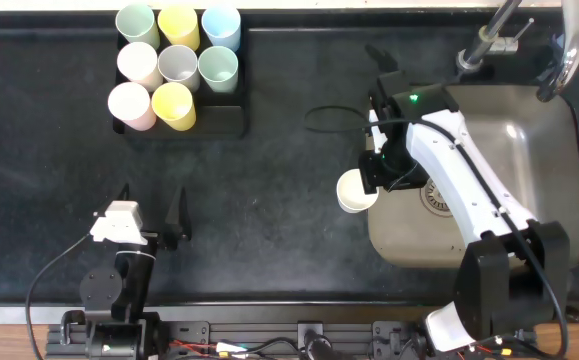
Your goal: Store Cups
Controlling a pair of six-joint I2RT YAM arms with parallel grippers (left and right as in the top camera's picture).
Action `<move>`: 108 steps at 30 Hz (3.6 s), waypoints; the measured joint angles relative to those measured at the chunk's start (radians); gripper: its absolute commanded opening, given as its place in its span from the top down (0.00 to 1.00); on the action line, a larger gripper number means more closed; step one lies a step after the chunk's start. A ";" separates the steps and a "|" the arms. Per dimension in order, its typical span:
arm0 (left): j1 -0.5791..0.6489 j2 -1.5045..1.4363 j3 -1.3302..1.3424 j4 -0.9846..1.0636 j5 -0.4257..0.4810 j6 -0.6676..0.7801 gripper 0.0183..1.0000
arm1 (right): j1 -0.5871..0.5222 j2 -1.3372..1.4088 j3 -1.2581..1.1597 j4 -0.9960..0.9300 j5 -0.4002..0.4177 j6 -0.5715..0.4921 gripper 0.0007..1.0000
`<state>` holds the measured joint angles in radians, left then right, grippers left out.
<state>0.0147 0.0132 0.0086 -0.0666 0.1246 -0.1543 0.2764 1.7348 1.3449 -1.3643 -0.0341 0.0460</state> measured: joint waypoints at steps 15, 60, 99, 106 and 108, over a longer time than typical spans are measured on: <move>0.000 0.000 0.000 0.000 0.000 0.000 0.00 | 0.033 0.000 0.000 0.018 0.001 0.060 0.55; 0.000 0.000 0.000 0.000 0.000 0.000 0.00 | 0.064 0.008 0.408 0.010 -0.130 0.137 0.96; 0.000 0.000 0.000 0.000 0.000 0.000 0.00 | 0.338 0.567 1.002 0.097 -0.217 0.398 0.96; 0.000 0.000 0.000 0.000 0.000 0.000 0.00 | 0.347 0.622 1.002 0.111 -0.224 0.432 0.96; 0.000 0.000 0.000 0.000 0.000 0.000 0.00 | 0.346 0.622 1.002 0.112 -0.225 0.437 0.96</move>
<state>0.0147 0.0128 0.0086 -0.0666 0.1246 -0.1543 0.6224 2.3566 2.3470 -1.2526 -0.2588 0.4831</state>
